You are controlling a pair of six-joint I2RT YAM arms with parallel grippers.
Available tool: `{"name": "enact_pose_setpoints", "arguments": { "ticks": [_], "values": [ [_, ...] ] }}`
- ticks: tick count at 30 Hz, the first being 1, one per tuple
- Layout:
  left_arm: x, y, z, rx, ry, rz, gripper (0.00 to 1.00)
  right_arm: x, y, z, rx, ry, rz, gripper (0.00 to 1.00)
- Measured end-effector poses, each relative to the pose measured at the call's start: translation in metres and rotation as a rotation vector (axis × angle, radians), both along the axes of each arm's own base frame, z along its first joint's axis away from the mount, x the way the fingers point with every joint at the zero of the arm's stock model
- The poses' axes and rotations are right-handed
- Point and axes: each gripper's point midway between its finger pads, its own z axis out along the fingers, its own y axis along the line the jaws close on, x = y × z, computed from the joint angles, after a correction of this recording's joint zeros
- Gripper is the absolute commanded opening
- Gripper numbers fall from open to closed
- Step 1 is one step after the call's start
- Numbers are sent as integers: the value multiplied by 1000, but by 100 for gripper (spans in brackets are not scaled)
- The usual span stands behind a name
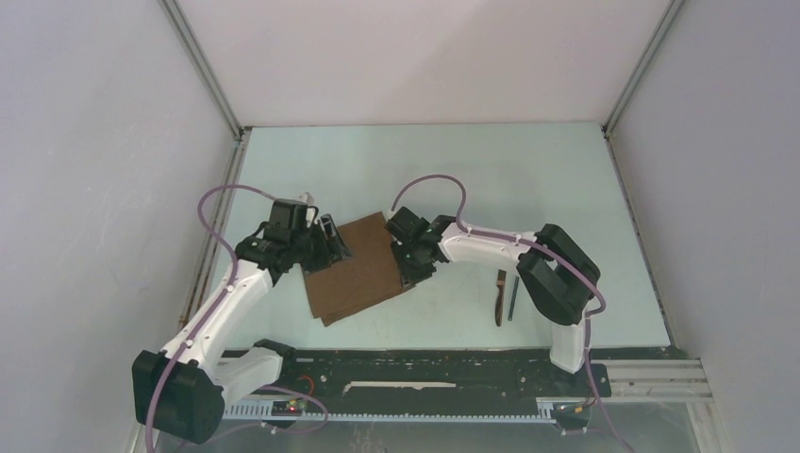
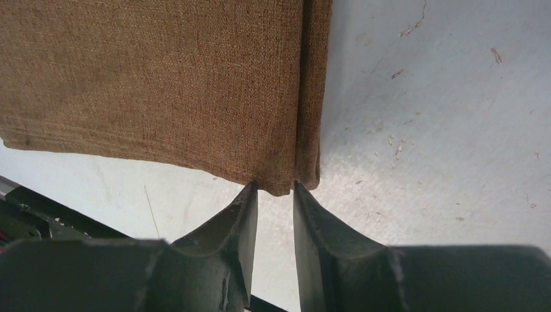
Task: Fold the napkin into a case and place the utensils inside
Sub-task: Smooth out the lower triangle-folded napkin at the center of the board.
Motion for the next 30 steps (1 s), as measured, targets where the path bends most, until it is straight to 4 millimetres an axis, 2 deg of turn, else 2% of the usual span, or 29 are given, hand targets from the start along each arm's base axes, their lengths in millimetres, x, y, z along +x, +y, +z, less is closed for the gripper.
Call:
{"name": "enact_pose_setpoints", "arguments": {
  "ticks": [3,7,8,11,12,25,30],
  "values": [
    [1,2,3,-4,-13,9,69,0,1,-4,-6,5,4,28],
    [1,3,7,-10,-26,13,68,0,1,-8,-11,15,10,30],
    [1,3,7,-11,-27,14,69,0,1,-7,-10,14,11,27],
    [1,4,7,-12,-27,15,68,3,2,-5,-2,13,15,3],
    [1,4,7,-12,-27,15,69,3,2,-5,-1,12,17,0],
    [1,9,9,-12,-27,32,69,5,-6,9,36,46,19,0],
    [2,11,6,-10,-17,35,69,5,-15,4,41,70,14,0]
  ]
}}
